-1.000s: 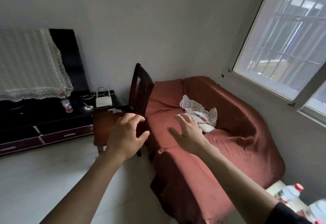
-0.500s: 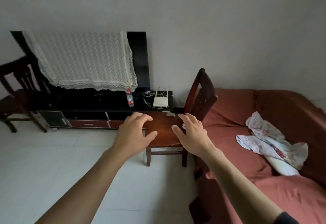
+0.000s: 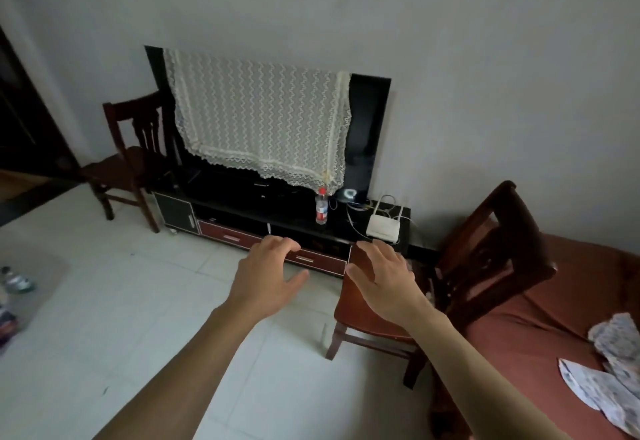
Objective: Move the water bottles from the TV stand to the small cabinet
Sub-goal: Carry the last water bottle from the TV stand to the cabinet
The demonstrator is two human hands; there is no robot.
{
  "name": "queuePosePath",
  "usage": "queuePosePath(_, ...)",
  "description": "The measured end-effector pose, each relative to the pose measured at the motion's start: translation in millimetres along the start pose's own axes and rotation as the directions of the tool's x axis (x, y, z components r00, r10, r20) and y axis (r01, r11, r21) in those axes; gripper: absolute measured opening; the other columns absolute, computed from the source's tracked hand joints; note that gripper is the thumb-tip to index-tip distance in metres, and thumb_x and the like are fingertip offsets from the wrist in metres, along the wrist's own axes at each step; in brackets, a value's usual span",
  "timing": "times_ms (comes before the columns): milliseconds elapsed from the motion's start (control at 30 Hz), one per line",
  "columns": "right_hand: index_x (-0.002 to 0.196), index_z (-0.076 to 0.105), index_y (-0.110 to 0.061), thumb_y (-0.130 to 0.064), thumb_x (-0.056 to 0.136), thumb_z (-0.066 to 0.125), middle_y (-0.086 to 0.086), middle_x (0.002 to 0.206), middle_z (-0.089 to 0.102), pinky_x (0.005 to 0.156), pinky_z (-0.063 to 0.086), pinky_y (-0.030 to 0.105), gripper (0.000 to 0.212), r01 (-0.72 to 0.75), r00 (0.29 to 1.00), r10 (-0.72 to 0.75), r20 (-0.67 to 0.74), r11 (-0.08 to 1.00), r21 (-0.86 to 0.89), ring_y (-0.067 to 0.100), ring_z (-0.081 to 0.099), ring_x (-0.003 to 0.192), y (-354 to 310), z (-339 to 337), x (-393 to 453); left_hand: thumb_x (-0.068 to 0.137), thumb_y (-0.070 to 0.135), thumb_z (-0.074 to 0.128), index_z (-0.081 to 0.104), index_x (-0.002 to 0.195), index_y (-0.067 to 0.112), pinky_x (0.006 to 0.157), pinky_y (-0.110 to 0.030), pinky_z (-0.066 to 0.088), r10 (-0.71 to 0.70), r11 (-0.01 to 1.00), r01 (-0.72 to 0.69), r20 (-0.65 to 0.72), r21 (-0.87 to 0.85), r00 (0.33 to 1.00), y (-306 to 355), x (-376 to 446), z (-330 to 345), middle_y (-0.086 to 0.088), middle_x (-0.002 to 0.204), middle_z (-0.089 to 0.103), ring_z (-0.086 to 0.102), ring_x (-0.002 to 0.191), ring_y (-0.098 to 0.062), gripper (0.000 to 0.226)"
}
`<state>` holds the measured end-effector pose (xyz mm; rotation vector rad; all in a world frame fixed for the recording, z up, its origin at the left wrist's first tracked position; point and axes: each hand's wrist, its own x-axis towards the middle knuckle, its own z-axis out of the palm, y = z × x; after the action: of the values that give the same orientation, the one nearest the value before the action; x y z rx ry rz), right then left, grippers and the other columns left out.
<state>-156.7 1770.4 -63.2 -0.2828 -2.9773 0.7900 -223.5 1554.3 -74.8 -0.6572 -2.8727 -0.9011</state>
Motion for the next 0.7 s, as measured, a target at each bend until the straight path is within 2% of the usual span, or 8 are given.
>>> queuePosePath(267,0.152,0.025,-0.032,-0.060,0.095,0.038,0.003,0.162,0.020,0.117,0.023,0.055,0.065,0.031,0.999,-0.028,0.038,0.996,-0.085,0.028,0.017,0.149,-76.9,36.7,125.4,0.088,0.048,0.068,0.056,0.131,0.027,0.099,-0.037,0.048,-0.033,0.999,0.031,-0.043,-0.037,0.999,-101.7,93.7,-47.8,0.006,0.135,0.051,0.050,0.121,-0.015,0.050)
queuePosePath(400,0.151,0.027,-0.031,-0.072,0.087,0.028,0.003,0.160,0.025,0.117,0.024,0.055,0.075,0.049,0.996,-0.044,0.079,0.997,-0.054,0.025,0.020,0.148,-103.5,68.2,177.7,0.089,0.048,0.067,0.056,0.131,0.026,0.102,-0.041,0.047,-0.085,0.996,0.084,-0.036,-0.040,0.996,-158.7,127.1,-54.7,0.007,0.134,0.051,0.050,0.122,-0.015,0.049)
queuePosePath(533,0.152,0.027,-0.031,-0.057,0.096,0.042,0.002,0.161,0.020,0.118,0.021,0.056,0.063,0.027,0.988,-0.023,0.150,0.999,-0.027,0.026,0.015,0.149,-112.9,98.0,222.5,0.089,0.050,0.066,0.054,0.133,0.029,0.105,-0.042,0.045,-0.140,0.989,0.140,0.019,-0.036,0.990,-199.2,156.9,-46.4,0.009,0.136,0.049,0.048,0.125,-0.013,0.050)
queuePosePath(700,0.150,0.030,-0.027,-0.056,0.096,0.043,0.003,0.159,0.025,0.115,0.025,0.057,0.063,0.026,0.984,-0.031,0.176,0.999,0.027,0.029,0.021,0.146,-107.0,120.6,306.8,0.088,0.052,0.066,0.053,0.133,0.030,0.104,-0.042,0.047,-0.175,0.985,0.175,0.045,0.001,0.984,-237.6,220.1,-32.1,0.008,0.138,0.051,0.048,0.126,-0.014,0.052)
